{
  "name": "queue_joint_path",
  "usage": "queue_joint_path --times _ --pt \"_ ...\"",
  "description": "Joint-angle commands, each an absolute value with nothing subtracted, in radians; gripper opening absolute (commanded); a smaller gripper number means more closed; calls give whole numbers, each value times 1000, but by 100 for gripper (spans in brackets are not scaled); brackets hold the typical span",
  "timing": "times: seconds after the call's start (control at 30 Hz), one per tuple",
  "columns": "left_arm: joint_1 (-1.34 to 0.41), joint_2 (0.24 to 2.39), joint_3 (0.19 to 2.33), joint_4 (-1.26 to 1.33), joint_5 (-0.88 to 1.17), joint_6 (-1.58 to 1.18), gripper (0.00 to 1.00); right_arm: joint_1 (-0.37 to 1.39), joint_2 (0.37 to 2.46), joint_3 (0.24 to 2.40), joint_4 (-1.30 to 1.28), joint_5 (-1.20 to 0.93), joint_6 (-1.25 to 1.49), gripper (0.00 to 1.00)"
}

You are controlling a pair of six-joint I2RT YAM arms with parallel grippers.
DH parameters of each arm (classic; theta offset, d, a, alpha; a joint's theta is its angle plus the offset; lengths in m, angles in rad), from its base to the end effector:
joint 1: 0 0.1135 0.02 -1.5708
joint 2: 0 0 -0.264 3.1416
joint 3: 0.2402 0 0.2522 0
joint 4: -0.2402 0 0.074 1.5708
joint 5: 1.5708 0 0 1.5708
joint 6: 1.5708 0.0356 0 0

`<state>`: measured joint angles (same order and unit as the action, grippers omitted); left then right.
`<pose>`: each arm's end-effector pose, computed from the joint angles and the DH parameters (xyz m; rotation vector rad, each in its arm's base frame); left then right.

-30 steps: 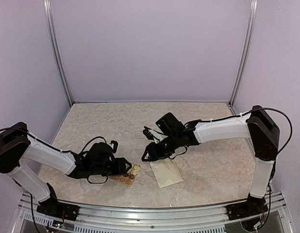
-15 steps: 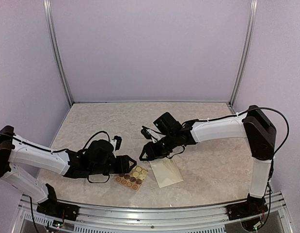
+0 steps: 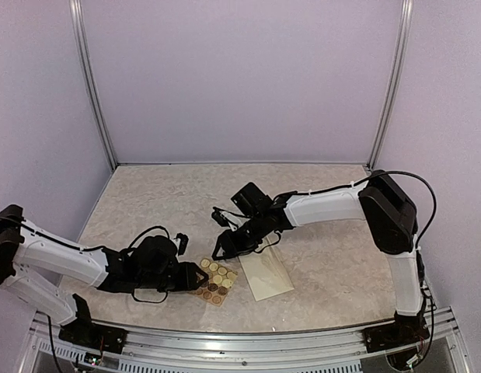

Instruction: Place the letter into the envelope and seal it

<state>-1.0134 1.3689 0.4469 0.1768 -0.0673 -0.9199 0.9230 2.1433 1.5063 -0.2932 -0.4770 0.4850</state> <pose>0.1308 -0.2053 0.1389 0.0797 2.4876 -0.8494 0.2638 0.3757 0.1533 -0.8126 2.6317 1.0983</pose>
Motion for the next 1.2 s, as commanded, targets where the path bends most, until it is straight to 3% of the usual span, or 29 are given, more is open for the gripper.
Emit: queue_joint_path --times 0.0,0.43,0.53,0.7,1.03,1.17 --pt "-1008 1412 426 192 -39 -937 43 930 2218 1592 -358 -511 429 46" --pt "-1006 1448 398 224 -28 -964 38 923 2299 1640 -358 -645 413 40" --pt "-1006 1447 396 224 -31 -966 38 923 2311 1640 -348 -671 419 29" --pt "-1006 1433 401 214 -52 -969 39 922 2286 1630 -318 -703 439 1" --pt "-975 1159 488 48 -195 -955 70 874 1992 1472 -236 -617 530 0" --pt "-970 999 530 28 -196 -925 77 866 1824 1408 -213 -544 565 0"
